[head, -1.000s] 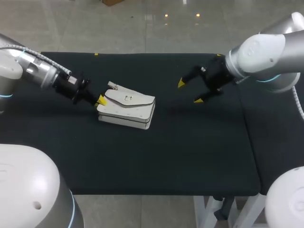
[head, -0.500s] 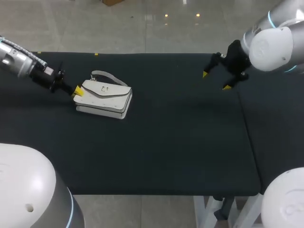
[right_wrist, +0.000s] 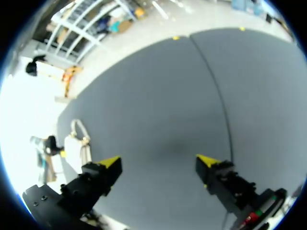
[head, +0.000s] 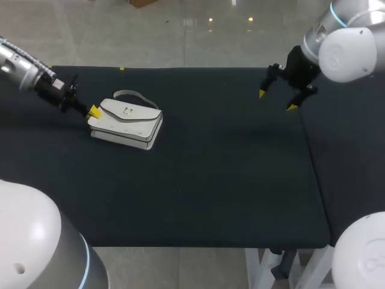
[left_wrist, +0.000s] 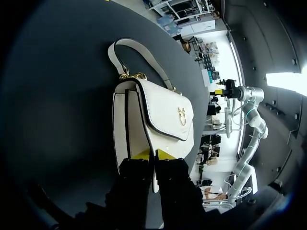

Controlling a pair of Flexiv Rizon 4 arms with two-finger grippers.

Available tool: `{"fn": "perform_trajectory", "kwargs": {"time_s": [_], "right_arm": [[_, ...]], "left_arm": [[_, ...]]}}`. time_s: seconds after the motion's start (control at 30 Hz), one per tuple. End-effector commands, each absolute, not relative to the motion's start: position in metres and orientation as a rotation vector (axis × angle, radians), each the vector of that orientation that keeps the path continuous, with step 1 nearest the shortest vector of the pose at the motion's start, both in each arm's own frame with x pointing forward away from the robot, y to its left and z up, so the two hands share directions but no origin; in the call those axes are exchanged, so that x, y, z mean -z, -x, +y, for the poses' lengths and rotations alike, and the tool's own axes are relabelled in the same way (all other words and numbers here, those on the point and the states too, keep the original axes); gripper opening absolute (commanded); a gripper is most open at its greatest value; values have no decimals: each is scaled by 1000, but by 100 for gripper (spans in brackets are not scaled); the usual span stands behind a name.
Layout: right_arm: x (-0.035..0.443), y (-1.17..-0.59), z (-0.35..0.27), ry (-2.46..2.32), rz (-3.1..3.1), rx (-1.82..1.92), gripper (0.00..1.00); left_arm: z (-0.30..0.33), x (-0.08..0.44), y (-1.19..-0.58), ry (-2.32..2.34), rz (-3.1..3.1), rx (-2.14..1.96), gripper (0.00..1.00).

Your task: Pick up the bag, open it, inspect its contents, close it, and place it on the opposite side

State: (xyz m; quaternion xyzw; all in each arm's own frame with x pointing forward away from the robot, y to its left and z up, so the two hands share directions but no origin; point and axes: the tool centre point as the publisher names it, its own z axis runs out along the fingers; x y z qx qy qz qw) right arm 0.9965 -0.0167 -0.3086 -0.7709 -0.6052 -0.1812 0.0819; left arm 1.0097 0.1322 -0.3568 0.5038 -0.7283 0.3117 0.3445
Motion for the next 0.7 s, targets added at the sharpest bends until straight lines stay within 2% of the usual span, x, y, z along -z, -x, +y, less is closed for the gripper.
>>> {"fn": "perform_trajectory", "kwargs": {"time_s": [0.03,0.7], "right_arm": [[308,-997,-17,2305,-1808,536,100],[296,-1033,-108,2594,-1858,401,100]], "left_arm": [[134,358,-1014,-1287,-1890,-786,0],[270,355,-1098,-1506,-1768,-980,0]]}}
